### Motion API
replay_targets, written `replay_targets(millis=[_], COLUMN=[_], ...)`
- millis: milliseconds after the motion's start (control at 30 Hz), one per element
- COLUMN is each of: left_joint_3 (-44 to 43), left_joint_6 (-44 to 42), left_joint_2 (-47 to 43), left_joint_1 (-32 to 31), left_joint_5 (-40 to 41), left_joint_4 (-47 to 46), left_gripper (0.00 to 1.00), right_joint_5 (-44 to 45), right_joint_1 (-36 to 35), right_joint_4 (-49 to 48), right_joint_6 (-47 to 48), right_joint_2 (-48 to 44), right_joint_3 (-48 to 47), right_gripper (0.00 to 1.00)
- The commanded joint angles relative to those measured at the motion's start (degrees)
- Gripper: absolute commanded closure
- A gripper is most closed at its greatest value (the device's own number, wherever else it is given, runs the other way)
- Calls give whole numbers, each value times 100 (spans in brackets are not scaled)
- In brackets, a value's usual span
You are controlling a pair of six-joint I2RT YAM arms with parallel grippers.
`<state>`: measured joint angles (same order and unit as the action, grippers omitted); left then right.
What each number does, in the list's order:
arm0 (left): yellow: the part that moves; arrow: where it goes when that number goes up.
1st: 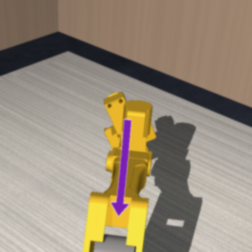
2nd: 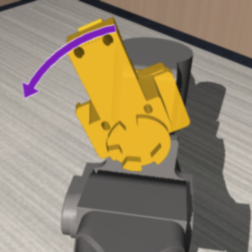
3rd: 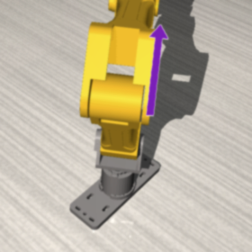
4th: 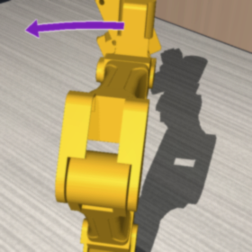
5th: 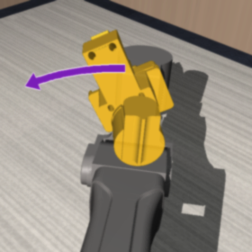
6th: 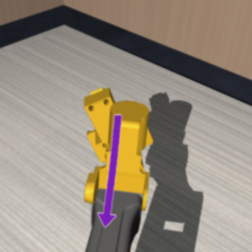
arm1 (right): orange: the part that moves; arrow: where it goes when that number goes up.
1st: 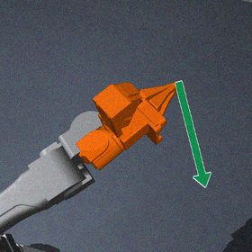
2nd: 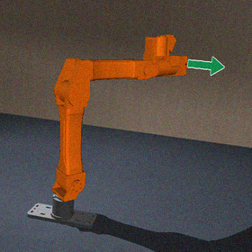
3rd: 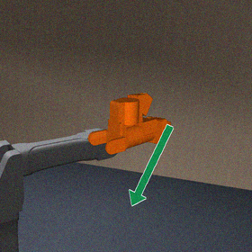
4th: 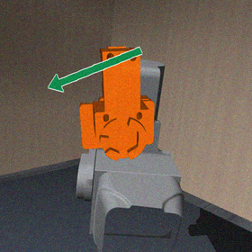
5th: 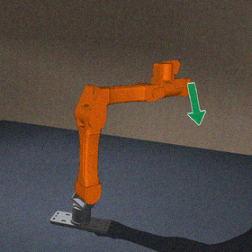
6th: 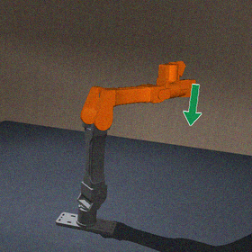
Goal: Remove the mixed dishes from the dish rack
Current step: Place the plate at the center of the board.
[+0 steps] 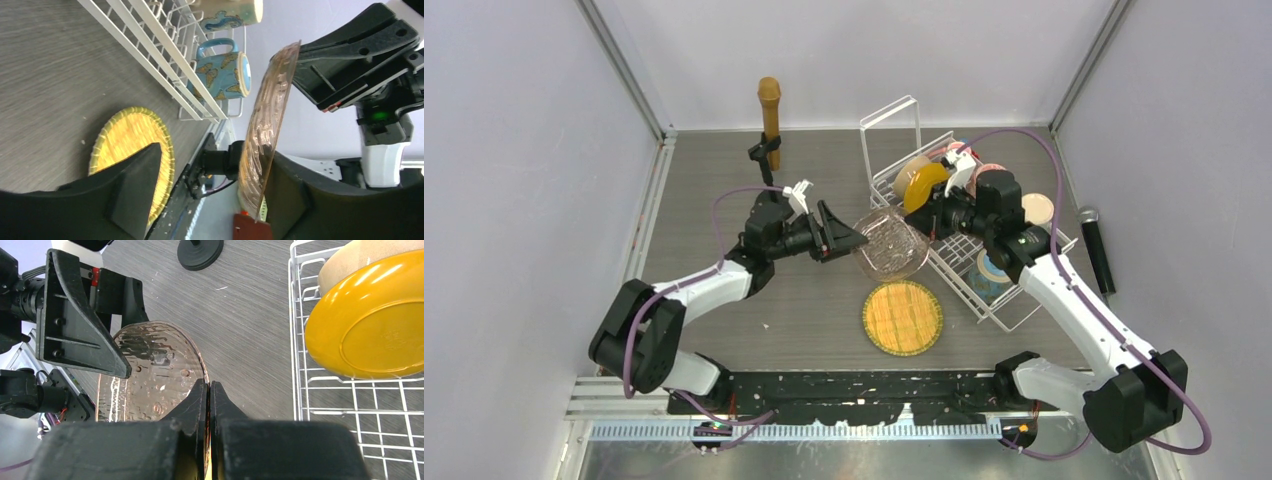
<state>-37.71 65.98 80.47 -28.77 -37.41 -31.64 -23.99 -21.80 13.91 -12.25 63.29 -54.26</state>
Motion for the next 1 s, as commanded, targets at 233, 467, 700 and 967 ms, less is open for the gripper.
replay_targets(millis=[233,467,700,967], left_joint_3=[-658,-778,-1285,-2103], left_joint_6=[-951,-1488,-2287,-2962], left_joint_2=[-56,12,720,1710], left_joint_1=[-141,-187,-708,-1245], left_joint_5=[132,187,51,-70], left_joint_4=[1192,1940,2948,4090], left_gripper=[100,100,100,100], right_joint_5=[-74,2352,4178,4575], right_joint_1=[-39,-43,-43,-43], right_joint_4=[-92,473,1143,1225], right_joint_6=[27,-23,-817,-786], right_joint_2=[78,-20,-76,-392], right_joint_3=[-187,-606,-1145,-880], right_gripper=[79,8,0,0])
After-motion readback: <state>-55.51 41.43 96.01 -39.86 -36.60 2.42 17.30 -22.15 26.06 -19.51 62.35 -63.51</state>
